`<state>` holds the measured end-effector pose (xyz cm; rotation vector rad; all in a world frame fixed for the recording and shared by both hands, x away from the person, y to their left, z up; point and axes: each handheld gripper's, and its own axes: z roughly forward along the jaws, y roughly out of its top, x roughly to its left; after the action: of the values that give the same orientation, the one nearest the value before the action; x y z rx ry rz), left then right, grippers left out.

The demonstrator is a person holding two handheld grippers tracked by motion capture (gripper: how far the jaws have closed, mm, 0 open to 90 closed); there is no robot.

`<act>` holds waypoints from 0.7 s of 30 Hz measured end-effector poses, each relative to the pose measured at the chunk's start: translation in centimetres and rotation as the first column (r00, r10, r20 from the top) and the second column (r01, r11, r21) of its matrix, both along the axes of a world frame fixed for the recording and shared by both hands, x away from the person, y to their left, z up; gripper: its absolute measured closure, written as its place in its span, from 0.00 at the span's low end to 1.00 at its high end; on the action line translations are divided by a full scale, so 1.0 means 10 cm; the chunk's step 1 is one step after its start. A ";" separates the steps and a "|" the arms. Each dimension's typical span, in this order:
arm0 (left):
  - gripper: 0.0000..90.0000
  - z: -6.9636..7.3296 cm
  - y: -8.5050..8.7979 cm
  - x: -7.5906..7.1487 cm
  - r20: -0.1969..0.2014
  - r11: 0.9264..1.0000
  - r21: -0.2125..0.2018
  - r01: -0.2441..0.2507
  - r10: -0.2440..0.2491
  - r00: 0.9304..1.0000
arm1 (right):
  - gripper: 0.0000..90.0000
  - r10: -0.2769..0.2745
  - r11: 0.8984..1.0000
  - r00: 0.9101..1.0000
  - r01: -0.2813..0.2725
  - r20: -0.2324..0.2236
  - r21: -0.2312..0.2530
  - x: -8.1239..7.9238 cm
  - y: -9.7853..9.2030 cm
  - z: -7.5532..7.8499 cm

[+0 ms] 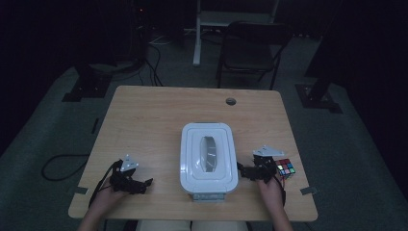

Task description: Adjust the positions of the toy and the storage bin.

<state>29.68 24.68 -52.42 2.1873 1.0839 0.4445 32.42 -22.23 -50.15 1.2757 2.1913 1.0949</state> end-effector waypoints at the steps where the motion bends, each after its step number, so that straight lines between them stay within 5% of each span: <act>1: 0.01 0.00 0.00 0.00 0.001 1.000 -0.001 -0.005 0.005 1.000 | 0.16 0.002 1.000 1.000 -0.002 -0.004 -0.012 0.01 0.02 -0.03; 8: 0.01 0.00 0.05 -0.01 -0.005 1.000 -0.031 0.003 -0.003 1.000 | 0.15 -0.003 0.996 1.000 0.002 -0.013 -0.084 0.05 0.09 -0.19; 11: 0.01 0.00 0.06 -0.01 0.000 1.000 -0.007 0.006 -0.006 1.000 | 0.14 -0.016 0.993 0.999 0.012 -0.028 -0.114 0.07 0.09 -0.24; 21: 0.01 0.00 0.07 -0.01 0.002 1.000 -0.003 -0.013 0.013 1.000 | 0.14 -0.024 0.996 0.999 0.020 -0.044 -0.090 0.09 0.06 -0.26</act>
<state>29.58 25.40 -52.45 2.1776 1.0978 0.4508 33.29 -21.63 -52.72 1.2943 2.2269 0.9569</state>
